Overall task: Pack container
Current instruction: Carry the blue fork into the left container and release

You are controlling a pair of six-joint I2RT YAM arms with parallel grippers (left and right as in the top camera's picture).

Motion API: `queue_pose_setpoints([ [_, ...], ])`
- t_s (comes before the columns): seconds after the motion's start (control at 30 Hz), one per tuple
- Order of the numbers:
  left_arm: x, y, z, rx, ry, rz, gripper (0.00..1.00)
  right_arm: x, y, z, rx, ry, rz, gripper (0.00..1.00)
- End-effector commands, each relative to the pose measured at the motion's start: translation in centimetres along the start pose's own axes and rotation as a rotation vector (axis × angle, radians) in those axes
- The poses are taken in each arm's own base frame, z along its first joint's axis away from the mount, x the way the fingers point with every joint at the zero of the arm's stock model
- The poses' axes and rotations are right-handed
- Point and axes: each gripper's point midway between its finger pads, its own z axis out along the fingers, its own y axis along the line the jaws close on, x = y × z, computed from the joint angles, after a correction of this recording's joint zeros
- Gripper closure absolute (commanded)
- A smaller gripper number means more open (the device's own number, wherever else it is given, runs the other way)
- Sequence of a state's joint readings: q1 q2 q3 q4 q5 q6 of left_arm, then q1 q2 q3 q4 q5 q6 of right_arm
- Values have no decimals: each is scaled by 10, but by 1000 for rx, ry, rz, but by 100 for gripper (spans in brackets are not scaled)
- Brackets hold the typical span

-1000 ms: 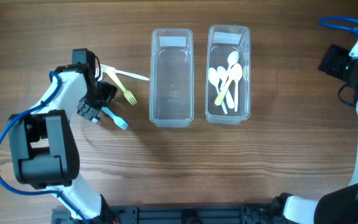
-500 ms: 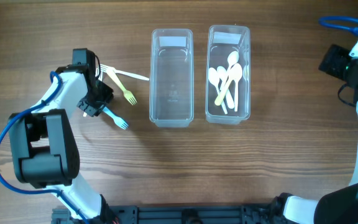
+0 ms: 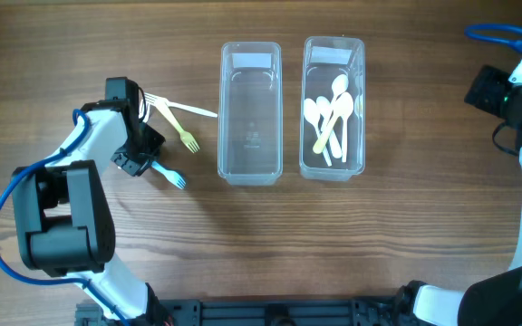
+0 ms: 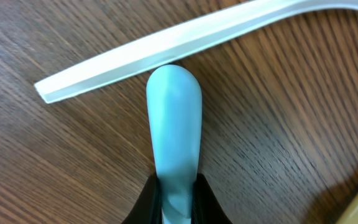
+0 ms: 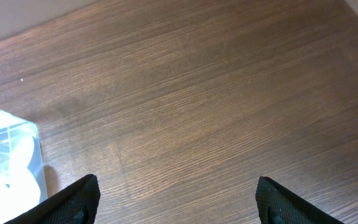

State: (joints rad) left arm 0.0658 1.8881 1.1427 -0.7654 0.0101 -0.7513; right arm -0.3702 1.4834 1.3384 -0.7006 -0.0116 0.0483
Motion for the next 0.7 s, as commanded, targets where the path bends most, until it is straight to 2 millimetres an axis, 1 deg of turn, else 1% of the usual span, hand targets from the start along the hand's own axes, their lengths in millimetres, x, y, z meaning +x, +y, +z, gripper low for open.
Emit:
queue_pose_setpoints([
  [0.0,18,-14,-2,73,110,108,96,-7,2,-5,-15,-21,16,20],
  [0.07,11,-24,-17,93,88,140,96,-7,2,-5,-15,-22,16,20],
  [0.13,1,-44,-46,144,38,216,96,-8,2,-5,-15,-25,16,20],
  [0.17,0,-52,-56,162,17,251,96,-8,2,-5,-15,-26,16,20],
  [0.2,-2,-65,-73,190,-23,308,96,-9,2,-6,-16,-27,16,20],
  [0.27,-4,-79,-92,199,-85,350,96,-9,2,-6,-15,-27,16,20],
  [0.3,-2,-88,-101,208,-110,374,96,-9,2,-5,-15,-27,16,20],
  [0.37,10,-107,-116,239,-142,494,96,-9,2,-5,-15,-27,16,20],
  [0.43,27,-133,-138,272,-195,684,96,-9,2,-6,-15,-28,16,20],
  [0.53,41,-162,-170,225,-359,871,96,-9,2,-6,-15,-28,16,20],
  [0.57,51,-173,-180,213,-412,937,96,-9,2,-6,-15,-27,16,20],
  [0.6,62,-182,-185,213,-446,1001,96,-8,2,-5,-15,-26,16,20],
  [0.63,73,-189,-184,216,-455,1054,96,-8,2,-5,-15,-25,16,20],
  [0.67,82,-194,-179,215,-450,1094,96,-8,2,-5,-15,-25,16,20],
])
